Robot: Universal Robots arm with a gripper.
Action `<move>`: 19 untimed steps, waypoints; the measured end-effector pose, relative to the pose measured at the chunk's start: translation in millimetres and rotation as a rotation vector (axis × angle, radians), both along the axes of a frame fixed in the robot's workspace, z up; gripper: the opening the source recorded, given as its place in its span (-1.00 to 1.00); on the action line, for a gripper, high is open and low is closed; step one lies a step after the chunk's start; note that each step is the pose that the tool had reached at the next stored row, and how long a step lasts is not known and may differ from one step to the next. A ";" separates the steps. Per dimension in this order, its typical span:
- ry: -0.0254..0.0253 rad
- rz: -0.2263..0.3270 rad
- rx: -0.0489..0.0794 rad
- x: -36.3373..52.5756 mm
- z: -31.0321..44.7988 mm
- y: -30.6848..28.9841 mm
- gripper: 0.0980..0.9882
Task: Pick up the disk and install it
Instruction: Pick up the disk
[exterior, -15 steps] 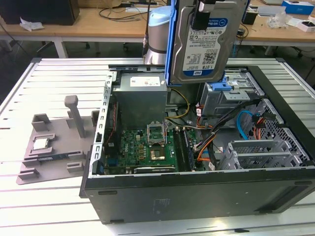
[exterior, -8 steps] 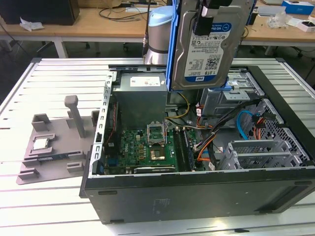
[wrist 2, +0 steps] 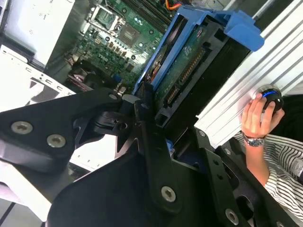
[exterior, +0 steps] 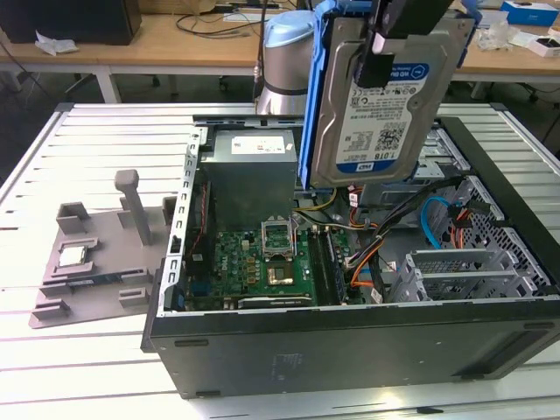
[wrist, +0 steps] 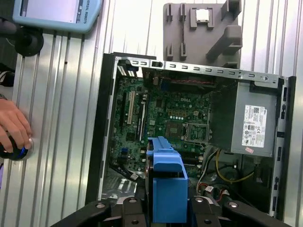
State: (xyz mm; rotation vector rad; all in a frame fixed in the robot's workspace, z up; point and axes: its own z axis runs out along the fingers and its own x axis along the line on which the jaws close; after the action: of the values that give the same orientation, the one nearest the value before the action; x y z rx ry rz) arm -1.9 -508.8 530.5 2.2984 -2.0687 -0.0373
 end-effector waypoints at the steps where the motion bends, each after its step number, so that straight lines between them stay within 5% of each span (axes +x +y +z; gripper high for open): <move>1: 0.0000 0.000 0.000 0.0 -0.7 -7.4 -0.39; 4: 0.0000 -0.002 0.013 0.0 -1.1 -16.4 -0.39; 6: -0.0001 -0.008 0.039 -0.1 -1.3 -20.9 -0.39; 10: -0.0009 -0.053 0.039 1.8 -3.1 -21.6 -0.39; 19: 0.0010 -0.053 0.039 24.9 -12.2 -24.7 -0.39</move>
State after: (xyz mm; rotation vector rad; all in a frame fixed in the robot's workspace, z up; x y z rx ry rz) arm 23.0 -533.5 518.3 2.2646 -2.1468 -0.0818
